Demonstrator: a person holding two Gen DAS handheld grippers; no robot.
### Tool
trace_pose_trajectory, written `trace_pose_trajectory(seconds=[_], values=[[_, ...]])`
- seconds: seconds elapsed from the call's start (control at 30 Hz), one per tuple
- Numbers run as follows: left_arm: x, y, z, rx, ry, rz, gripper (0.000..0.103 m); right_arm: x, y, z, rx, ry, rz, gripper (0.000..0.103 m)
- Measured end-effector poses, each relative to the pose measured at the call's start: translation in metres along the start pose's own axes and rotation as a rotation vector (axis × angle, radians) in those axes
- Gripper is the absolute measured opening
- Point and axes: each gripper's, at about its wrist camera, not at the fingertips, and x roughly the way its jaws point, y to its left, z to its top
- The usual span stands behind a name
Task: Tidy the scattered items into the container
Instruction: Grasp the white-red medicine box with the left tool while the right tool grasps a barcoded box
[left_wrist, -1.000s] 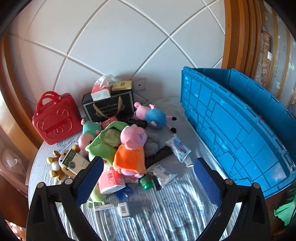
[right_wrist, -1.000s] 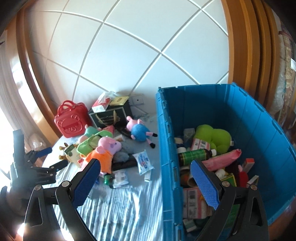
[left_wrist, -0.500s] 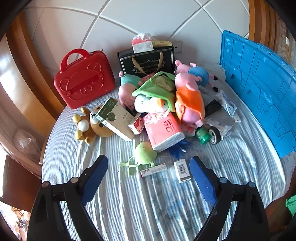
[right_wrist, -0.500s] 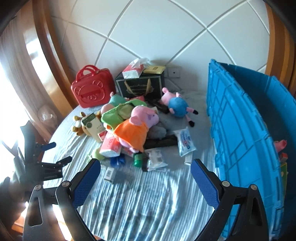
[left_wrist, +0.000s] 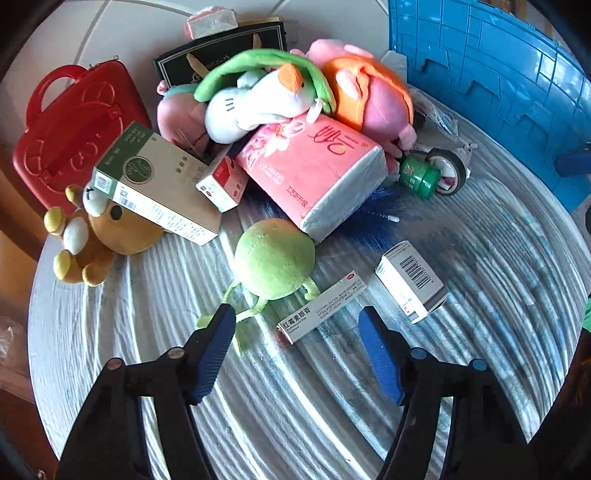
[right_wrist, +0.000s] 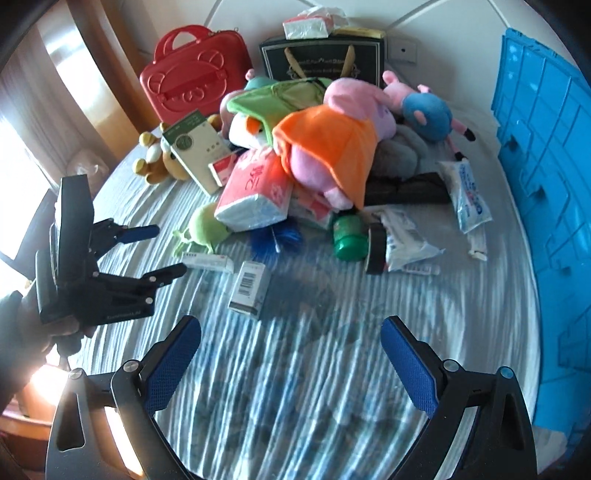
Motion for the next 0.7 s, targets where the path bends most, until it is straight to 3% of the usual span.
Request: trace_pose_trajectory(seconds=[0.17,0.2,0.23,0.3,0.53,0.63,0.7], values=[[0.032,0.001,-0.004,0.055,0.005,-0.084,0.051,0.040,0.011,-0.011,0.025,0.053,-0.018,0.099],[0.034,0.000,-0.005,0.060,0.003,-0.098,0.043,0.046,0.014,-0.012,0.025,0.058,-0.021,0.099],[0.036,0.000,-0.007,0.062,0.002,-0.108,0.027,0.052,0.016,-0.012,0.024,0.062,-0.024,0.099],[0.035,0.000,-0.011,0.050,-0.010,-0.136,0.022,0.064,0.021,-0.013,0.027,0.069,-0.031,0.099],[0.019,-0.002,-0.032,0.012,-0.036,-0.166,0.017,0.105,0.036,-0.007,0.031,0.085,-0.059,0.095],[0.014,0.003,-0.040,-0.017,-0.044,-0.160,0.017,0.118,0.044,-0.003,0.025,0.087,-0.083,0.084],[0.011,0.007,-0.045,-0.036,-0.049,-0.156,0.017,0.127,0.047,0.000,0.021,0.093,-0.101,0.071]])
